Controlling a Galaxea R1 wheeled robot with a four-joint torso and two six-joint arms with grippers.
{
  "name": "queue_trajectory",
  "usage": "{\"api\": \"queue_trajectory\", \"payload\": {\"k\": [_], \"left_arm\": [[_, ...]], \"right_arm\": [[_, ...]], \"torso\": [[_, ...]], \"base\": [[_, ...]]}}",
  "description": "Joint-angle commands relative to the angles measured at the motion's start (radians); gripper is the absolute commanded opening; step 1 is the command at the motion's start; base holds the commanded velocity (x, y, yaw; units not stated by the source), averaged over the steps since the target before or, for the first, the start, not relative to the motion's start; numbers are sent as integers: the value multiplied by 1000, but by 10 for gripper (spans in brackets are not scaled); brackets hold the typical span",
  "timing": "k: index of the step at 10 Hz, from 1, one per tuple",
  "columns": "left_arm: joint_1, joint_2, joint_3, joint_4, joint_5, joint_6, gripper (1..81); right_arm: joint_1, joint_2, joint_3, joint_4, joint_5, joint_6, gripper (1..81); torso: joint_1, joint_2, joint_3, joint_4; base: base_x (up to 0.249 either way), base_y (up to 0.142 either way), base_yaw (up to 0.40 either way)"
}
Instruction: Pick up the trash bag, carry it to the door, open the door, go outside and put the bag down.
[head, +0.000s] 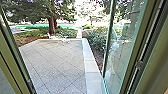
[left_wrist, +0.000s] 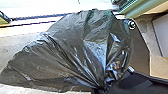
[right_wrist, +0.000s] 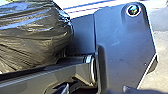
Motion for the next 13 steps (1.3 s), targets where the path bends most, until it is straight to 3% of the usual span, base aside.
{"api": "queue_trajectory", "payload": {"k": [1, 13], "left_arm": [[-49, 2, 4, 5, 50, -1, 10], [-49, 3, 4, 8, 49, 1, 10]], "right_arm": [[34, 7, 5, -7, -75, -7, 811], [26, 10, 5, -7, -60, -7, 811]], "torso": [[0, 0, 0, 0], [0, 0, 0, 0]], "base": [[100, 0, 0], [100, 0, 0]]}}
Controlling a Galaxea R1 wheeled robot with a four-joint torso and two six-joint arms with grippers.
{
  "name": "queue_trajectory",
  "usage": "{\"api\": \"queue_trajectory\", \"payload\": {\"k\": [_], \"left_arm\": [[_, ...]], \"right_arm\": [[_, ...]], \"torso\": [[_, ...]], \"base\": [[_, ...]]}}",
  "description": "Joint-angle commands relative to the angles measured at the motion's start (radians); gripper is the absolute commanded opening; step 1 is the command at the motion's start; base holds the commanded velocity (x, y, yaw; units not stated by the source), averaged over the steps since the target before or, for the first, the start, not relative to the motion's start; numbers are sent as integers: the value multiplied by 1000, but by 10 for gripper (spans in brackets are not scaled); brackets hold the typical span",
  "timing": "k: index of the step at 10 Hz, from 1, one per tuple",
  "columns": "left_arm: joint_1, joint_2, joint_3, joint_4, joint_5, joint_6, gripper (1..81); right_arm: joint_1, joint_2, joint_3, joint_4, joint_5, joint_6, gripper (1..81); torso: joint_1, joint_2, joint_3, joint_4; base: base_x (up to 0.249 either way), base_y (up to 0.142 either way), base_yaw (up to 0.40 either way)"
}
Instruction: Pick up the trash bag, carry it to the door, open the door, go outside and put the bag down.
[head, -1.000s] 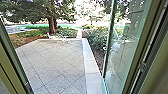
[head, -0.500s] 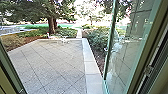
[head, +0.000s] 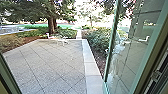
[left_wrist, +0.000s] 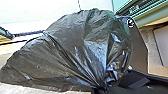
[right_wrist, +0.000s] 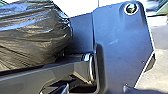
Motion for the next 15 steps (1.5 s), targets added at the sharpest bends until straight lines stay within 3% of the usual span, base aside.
{"api": "queue_trajectory", "payload": {"k": [1, 15], "left_arm": [[-55, 0, 4, 6, 47, 1, 10], [-55, -3, 4, 6, 47, 1, 10]], "right_arm": [[35, 12, 7, -7, -67, -8, 811], [32, 11, 4, -9, -62, -8, 811]], "torso": [[0, 0, 0, 0], [-5, -1, 0, 0]], "base": [[100, 0, 0], [100, 0, 0]]}}
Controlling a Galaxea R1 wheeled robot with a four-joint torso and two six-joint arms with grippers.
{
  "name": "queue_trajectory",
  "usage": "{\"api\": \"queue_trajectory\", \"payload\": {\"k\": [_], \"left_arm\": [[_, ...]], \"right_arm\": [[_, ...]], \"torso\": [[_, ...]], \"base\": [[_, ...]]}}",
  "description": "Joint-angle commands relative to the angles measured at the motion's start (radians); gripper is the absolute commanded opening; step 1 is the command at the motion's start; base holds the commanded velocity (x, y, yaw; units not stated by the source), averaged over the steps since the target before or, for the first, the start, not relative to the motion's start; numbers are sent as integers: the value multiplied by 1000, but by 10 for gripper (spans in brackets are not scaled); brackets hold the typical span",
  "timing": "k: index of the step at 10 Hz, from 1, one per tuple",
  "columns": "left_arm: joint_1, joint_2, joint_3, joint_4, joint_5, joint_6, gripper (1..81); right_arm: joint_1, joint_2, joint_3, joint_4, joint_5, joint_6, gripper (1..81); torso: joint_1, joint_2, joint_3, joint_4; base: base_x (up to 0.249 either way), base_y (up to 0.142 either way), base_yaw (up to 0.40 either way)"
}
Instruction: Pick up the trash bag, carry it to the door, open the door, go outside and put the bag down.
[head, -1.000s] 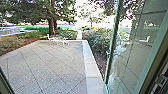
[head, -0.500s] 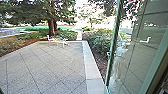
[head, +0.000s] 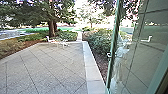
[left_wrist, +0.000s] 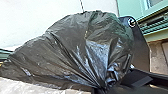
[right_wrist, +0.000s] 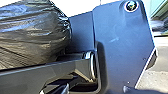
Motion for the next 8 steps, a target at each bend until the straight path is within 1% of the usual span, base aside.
{"api": "queue_trajectory", "payload": {"k": [1, 8], "left_arm": [[-63, 3, 6, 6, 45, 1, 10], [-63, 6, 6, 6, 47, 1, 10]], "right_arm": [[42, 10, 9, -9, -72, -10, 811], [38, 10, 9, -12, -69, -10, 811]], "torso": [[1, 0, 0, 0], [2, 1, 0, 0]], "base": [[100, 0, 0], [100, 0, 0]]}}
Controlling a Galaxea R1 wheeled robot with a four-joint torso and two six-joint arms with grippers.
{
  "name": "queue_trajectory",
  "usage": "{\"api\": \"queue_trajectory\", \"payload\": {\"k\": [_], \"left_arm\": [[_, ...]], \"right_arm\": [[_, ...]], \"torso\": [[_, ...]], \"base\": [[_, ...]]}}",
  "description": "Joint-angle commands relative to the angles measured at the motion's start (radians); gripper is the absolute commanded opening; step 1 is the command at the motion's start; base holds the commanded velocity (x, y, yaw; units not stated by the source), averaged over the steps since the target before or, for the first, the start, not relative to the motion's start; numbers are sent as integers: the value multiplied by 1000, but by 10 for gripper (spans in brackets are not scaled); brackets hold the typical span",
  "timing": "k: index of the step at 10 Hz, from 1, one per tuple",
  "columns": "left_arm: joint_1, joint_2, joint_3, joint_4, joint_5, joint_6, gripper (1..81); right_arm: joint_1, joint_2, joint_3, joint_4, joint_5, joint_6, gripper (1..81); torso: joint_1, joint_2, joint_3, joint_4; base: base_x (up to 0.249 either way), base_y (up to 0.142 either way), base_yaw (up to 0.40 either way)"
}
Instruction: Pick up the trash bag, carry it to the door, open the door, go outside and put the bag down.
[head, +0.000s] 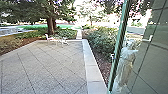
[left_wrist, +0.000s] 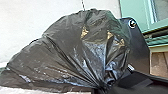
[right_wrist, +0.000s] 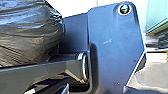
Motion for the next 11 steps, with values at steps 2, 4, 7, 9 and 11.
{"api": "queue_trajectory", "payload": {"k": [2, 4, 7, 9, 11], "left_arm": [[-53, 4, 8, 6, 47, 1, 10], [-53, 4, 8, 6, 47, 1, 10], [-53, 4, 8, 6, 47, -1, 10], [-53, 4, 8, 6, 47, -1, 10], [-53, 4, 8, 4, 47, -1, 10]], "right_arm": [[36, 25, 14, -8, -79, -4, 811], [37, 25, 14, -8, -78, -4, 811], [37, 25, 11, -8, -78, -4, 811], [37, 25, 11, -8, -78, -4, 811], [37, 25, 11, -8, -78, -4, 811]], "torso": [[0, 0, 0, 0], [1, 0, 0, 0], [1, 0, 0, 0], [1, 0, 0, 0], [1, 0, 0, 0]], "base": [[100, 0, 0], [100, 0, 0], [100, 0, 0], [100, 0, 0], [100, 0, 0]]}}
